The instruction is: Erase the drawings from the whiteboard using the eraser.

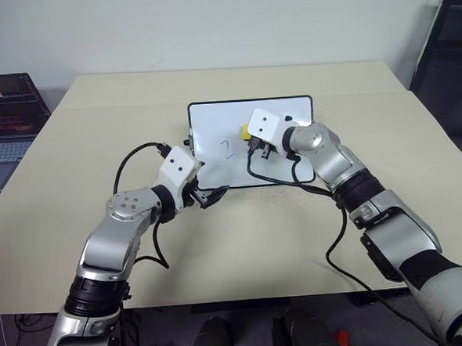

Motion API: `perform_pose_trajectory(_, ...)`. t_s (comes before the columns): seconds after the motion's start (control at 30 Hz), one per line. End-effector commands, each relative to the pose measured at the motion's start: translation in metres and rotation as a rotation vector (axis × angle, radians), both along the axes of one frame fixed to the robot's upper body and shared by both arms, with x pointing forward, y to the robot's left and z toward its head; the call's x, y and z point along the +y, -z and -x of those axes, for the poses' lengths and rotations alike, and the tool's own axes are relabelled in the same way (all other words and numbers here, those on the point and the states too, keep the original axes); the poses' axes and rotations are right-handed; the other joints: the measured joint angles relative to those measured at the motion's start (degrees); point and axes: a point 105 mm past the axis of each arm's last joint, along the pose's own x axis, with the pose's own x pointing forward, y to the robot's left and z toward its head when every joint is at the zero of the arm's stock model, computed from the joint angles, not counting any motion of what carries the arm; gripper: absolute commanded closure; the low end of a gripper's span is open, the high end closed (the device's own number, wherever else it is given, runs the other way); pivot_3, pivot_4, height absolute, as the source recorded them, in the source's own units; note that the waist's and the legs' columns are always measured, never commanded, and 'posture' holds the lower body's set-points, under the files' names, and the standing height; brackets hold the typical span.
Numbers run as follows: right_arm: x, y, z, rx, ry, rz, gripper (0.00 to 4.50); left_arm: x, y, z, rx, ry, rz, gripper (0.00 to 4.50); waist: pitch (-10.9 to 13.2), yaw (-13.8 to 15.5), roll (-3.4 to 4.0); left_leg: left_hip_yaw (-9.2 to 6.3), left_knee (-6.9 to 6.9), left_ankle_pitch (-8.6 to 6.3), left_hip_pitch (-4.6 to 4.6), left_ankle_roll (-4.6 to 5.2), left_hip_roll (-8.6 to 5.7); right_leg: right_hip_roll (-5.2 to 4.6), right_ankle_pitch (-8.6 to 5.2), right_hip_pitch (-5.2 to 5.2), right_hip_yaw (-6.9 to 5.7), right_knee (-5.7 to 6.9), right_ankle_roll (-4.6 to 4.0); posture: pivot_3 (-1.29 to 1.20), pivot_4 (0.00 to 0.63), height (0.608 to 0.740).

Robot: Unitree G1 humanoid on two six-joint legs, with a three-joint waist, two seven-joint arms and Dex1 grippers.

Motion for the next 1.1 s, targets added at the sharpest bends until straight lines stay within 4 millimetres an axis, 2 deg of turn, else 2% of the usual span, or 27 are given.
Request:
perform_pose_trajectory(0.03, -0.002, 0.011, 0.008, 0.088, -0.057, 0.026, 3.31, -0.003, -0.012, 0.001, -0.049, 0.015, 0.005, 0.00, 0.00, -0.01, 0.00, 0.00, 0.00, 0.00, 0.00, 0.00, 0.00, 0.00, 0.00, 0.00, 0.00, 0.00, 0.00, 0.00, 0.150, 0.740)
perform_pose_trajectory(0.13, -0.003, 0.018, 0.016, 0.145, -0.092, 0.039, 3.31, -0.002, -0.010, 0.001, -0.047, 0.015, 0.005, 0.00, 0.00, 0.00, 0.00, -0.03, 0.00, 0.00, 0.00, 0.00, 0.00, 0.00, 0.00, 0.01, -0.01, 0.00, 0.00, 0.00, 0.150, 0.740)
perform_pose_trajectory(0.3, -0.001, 0.002, 0.007, 0.098, -0.033, -0.053, 3.31, -0.005, -0.009, 0.001, -0.048, 0.025, 0.007, 0.00, 0.00, -0.01, 0.01, -0.02, 0.02, 0.00, 0.03, 0.00, 0.00, 0.00, 0.00, 0.01, -0.01, 0.07, 0.00, 0.00, 0.150, 0.740)
perform_pose_trajectory(0.4, -0.010, -0.002, 0.000, 0.074, 0.017, -0.059, 3.31, -0.005, -0.009, 0.001, -0.048, 0.027, 0.007, 0.00, 0.01, -0.01, 0.01, -0.02, 0.02, 0.01, 0.03, -0.01, 0.00, 0.00, 0.00, -0.01, 0.00, 0.10, 0.00, 0.00, 0.150, 0.740)
perform_pose_trajectory(0.5, -0.017, 0.005, 0.000, 0.107, 0.025, -0.052, 3.31, -0.005, -0.008, 0.001, -0.047, 0.028, 0.007, 0.00, 0.01, 0.00, 0.01, -0.02, 0.02, 0.01, 0.03, -0.01, -0.01, 0.00, 0.00, -0.01, 0.00, 0.09, 0.00, 0.00, 0.150, 0.740)
perform_pose_trajectory(0.67, -0.012, 0.032, 0.022, 0.239, -0.082, 0.019, 3.31, -0.006, -0.007, 0.001, -0.044, 0.035, 0.006, 0.00, 0.00, 0.15, 0.01, -0.05, 0.02, 0.01, 0.02, -0.01, -0.02, -0.01, 0.00, 0.04, 0.00, 0.04, 0.00, 0.00, 0.150, 0.740)
perform_pose_trajectory(0.77, -0.010, 0.042, 0.032, 0.276, -0.114, 0.049, 3.31, -0.006, -0.007, 0.001, -0.043, 0.038, 0.006, 0.00, 0.00, 0.07, 0.01, -0.05, 0.02, 0.01, 0.02, 0.00, -0.02, -0.01, 0.00, 0.04, 0.00, 0.04, 0.00, 0.00, 0.150, 0.740)
perform_pose_trajectory(0.97, -0.020, 0.000, -0.002, 0.060, 0.074, -0.091, 3.31, -0.006, -0.006, 0.001, -0.041, 0.043, 0.005, 0.00, 0.01, -0.16, 0.02, -0.01, 0.04, 0.05, 0.11, -0.02, 0.00, 0.01, 0.00, 0.02, 0.00, 0.19, 0.00, 0.00, 0.150, 0.740)
perform_pose_trajectory(1.1, -0.026, 0.000, -0.006, 0.059, 0.097, -0.095, 3.31, -0.008, -0.005, 0.002, -0.038, 0.045, 0.008, 0.00, 0.01, 0.15, 0.02, -0.07, 0.03, 0.08, 0.09, -0.03, -0.04, -0.01, 0.00, 0.06, 0.01, 0.15, -0.01, 0.00, 0.150, 0.740)
